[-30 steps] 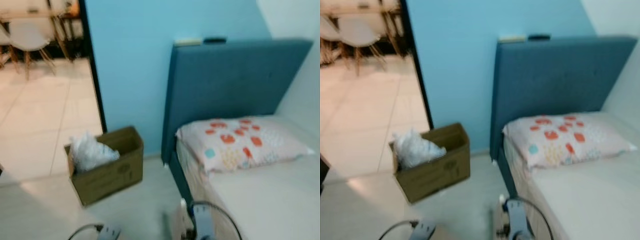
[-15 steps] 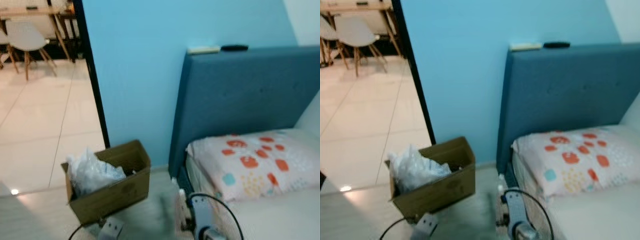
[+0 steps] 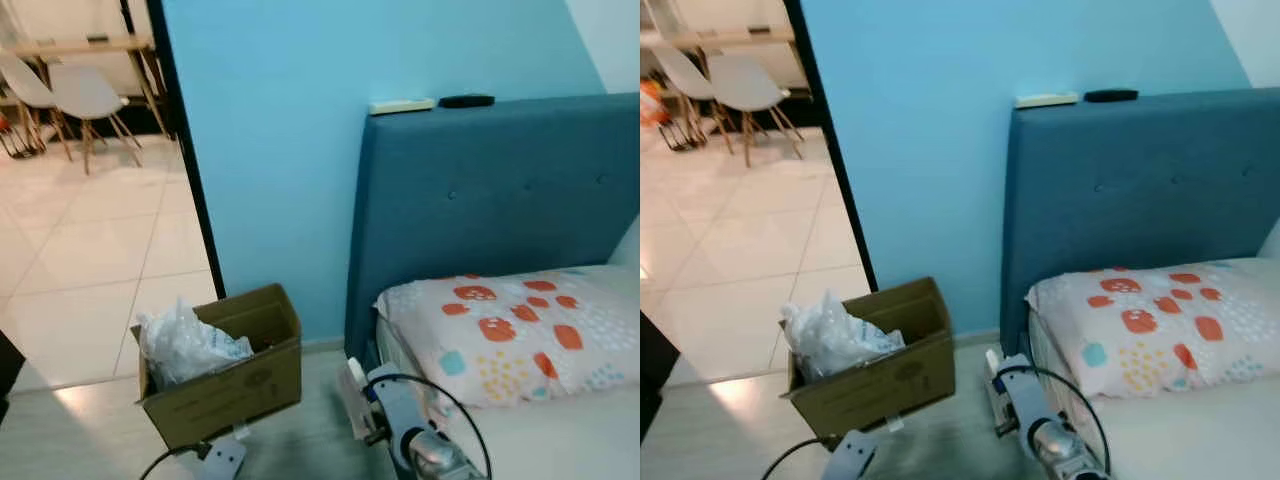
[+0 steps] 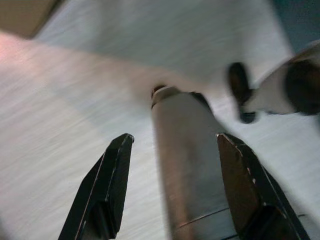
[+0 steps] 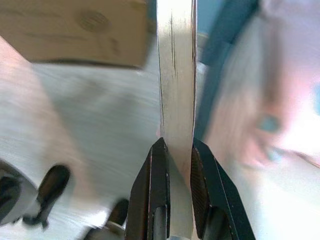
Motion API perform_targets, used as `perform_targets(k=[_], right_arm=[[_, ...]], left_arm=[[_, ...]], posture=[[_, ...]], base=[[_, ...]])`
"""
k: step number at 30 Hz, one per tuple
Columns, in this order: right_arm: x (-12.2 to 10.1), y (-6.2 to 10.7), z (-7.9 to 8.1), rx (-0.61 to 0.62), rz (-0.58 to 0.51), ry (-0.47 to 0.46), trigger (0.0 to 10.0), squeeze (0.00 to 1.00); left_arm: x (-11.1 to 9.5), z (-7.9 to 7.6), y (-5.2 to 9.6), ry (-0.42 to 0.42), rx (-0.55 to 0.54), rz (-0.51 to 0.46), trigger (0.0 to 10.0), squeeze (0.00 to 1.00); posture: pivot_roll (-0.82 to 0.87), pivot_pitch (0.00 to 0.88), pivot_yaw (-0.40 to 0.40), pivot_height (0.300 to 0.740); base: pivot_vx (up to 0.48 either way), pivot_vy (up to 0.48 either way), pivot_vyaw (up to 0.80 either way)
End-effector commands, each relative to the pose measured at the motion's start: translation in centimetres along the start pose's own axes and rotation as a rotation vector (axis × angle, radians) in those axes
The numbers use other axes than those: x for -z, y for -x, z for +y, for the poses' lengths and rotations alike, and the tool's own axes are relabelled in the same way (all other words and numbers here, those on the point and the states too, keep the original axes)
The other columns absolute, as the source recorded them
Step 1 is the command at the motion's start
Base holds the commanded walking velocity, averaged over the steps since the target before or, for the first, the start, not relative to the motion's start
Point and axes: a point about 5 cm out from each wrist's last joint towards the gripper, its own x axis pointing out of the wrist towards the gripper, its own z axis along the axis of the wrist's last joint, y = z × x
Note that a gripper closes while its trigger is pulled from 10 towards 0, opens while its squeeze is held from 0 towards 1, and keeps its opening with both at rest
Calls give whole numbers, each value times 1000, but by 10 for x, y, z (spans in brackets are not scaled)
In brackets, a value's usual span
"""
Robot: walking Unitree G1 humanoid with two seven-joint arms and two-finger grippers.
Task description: Clean up the room
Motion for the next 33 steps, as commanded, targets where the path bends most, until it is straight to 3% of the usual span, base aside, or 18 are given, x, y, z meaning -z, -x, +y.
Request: perform_targets(k=[1,8,12,14,15,17,18,21,22,24,26,29,33], right_arm=[[-7,-1,2,-13,-31,52,10000,0],[-3,0,4,-25,-21,121,10000,0],[0,1,5,-57,-2,226,10000,0],[4,2,7,-95,18,335,10000,0],[4,2,7,-95,18,335,10000,0],[10,4,3,-135,68,479,10000,0],[10,4,3,-135,68,479,10000,0],[20,9,-23,-80,191,635,10000,0],[20,9,-23,-80,191,635,10000,0],[25,14,-40,-56,262,720,10000,0],[30,20,-58,-41,329,843,10000,0],[32,23,-64,-38,349,891,10000,0],[34,29,-79,7,374,1088,10000,0]], left_arm=[[-3,3,0,0,-8,-10,10000,0],[-5,5,1,17,-23,-18,10000,0],[-4,6,1,11,-29,-11,10000,0],[-4,6,1,9,-27,-12,10000,0],[-4,6,1,9,-27,-12,10000,0],[-4,6,1,7,-23,-12,10000,0],[-4,6,1,7,-23,-12,10000,0],[-4,6,1,6,-19,-10,10000,0],[-4,6,1,6,-19,-10,10000,0],[-3,6,1,7,-18,-10,10000,0],[-2,5,1,9,-15,-7,10000,0],[-2,5,1,9,-13,-6,10000,0],[0,4,1,9,-12,-2,10000,0]], posture=[[11,0,-28,727],[10,0,-27,727],[7,0,-24,727],[6,0,-24,727],[6,0,-24,727],[7,0,-26,727],[7,0,-26,727],[10,0,-28,727],[10,0,-28,727],[7,0,-28,727],[4,0,-28,727],[4,0,-28,727],[7,0,-31,727]], base=[[0,-431,775],[0,-169,308],[0,0,0],[0,0,0],[0,0,0],[0,0,0],[0,0,0],[0,0,0],[0,0,0],[0,0,0],[0,0,0],[0,0,0],[0,0,0]])
